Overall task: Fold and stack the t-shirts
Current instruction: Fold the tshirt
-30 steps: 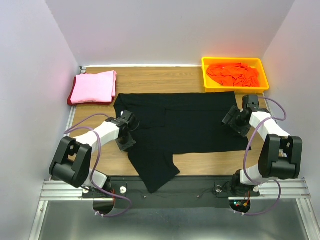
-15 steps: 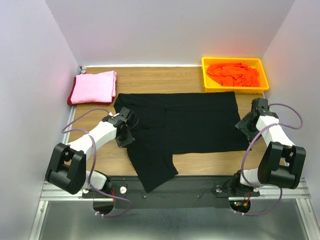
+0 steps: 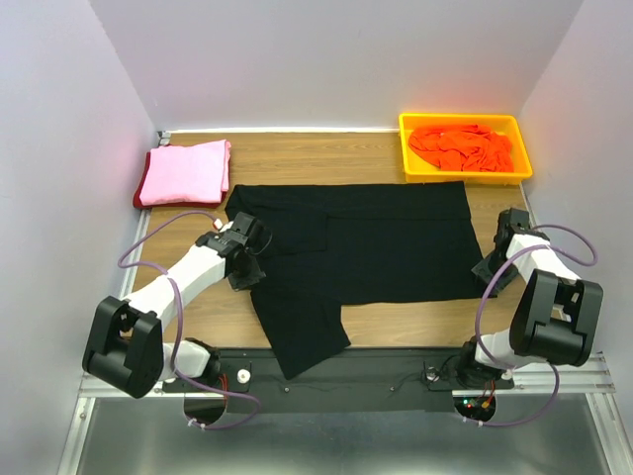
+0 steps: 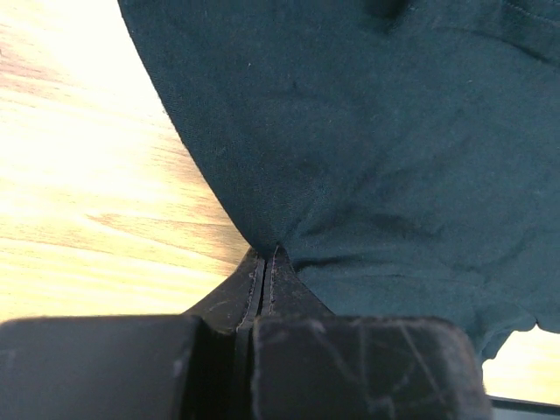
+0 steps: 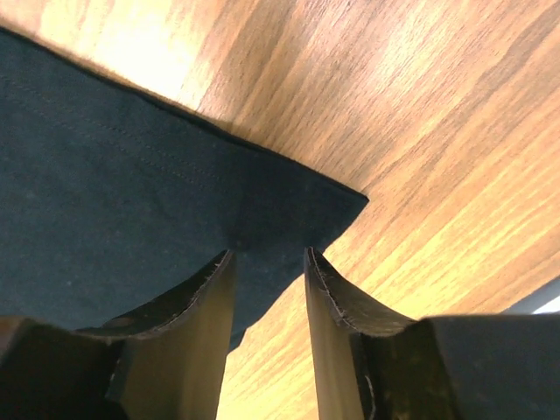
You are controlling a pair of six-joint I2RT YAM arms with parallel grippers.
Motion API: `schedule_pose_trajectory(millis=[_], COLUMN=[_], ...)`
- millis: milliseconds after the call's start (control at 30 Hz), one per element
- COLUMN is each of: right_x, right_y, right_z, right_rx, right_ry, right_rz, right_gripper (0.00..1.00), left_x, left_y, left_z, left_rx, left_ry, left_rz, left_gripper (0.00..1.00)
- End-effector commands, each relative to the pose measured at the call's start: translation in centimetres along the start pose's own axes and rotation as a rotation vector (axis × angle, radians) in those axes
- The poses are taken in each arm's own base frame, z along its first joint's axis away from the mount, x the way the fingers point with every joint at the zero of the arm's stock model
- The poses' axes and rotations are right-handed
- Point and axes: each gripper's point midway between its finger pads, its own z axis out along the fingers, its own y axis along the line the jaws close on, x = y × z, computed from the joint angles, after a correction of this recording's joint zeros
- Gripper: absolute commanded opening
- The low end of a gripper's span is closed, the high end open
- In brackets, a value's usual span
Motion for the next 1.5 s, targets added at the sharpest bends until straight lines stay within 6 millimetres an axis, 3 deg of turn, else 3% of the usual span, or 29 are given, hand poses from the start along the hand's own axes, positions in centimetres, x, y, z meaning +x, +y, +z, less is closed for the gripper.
schedule_pose_trajectory(millis=[0, 233, 533, 767, 967, 1267, 1467], right_x=[0.1, 0.7, 0.2, -2.8, -5.4, -7.4, -8.8], right_y=[-0.6, -1.6, -0.6, 0.9, 1.7, 4.3, 7.1], right_z=[1.2, 2.4, 2.2, -0.5, -2.9, -4.2, -5.3], right_rx=[0.023, 0.061, 0.018, -0.051, -0.088, -0.177, -0.266], right_ry=[0.002, -0.003, -0.005, -0.083, -0.154, -0.155, -0.143], right_rz=[0.024, 0.03, 0.049, 0.055, 0.034, 0.003, -0.016], right_gripper=[0.42, 0.4, 0.01, 0.01, 0.01, 0.01, 0.01], left_x=[-0.1, 0.0, -0.3, -1.4, -3.5, -6.6, -9.0], left_y=[0.6, 1.1, 1.7, 2.0, 2.5, 2.5, 1.7], left_z=[-0.3, -0.2, -0.5, -1.3, -1.7, -1.6, -2.1], left_rx=[-0.005, -0.017, -0.025, -0.026, -0.044, -0.056, -0.046], left_ry=[-0.026, -0.028, -0.04, -0.066, -0.117, -0.177, -0.217], left_rz=[0.015, 0.012, -0.012, -0.038, -0.051, -0.032, -0.003], left_gripper=[0.0, 0.0, 0.0, 0.0, 0.0, 0.0, 0.0])
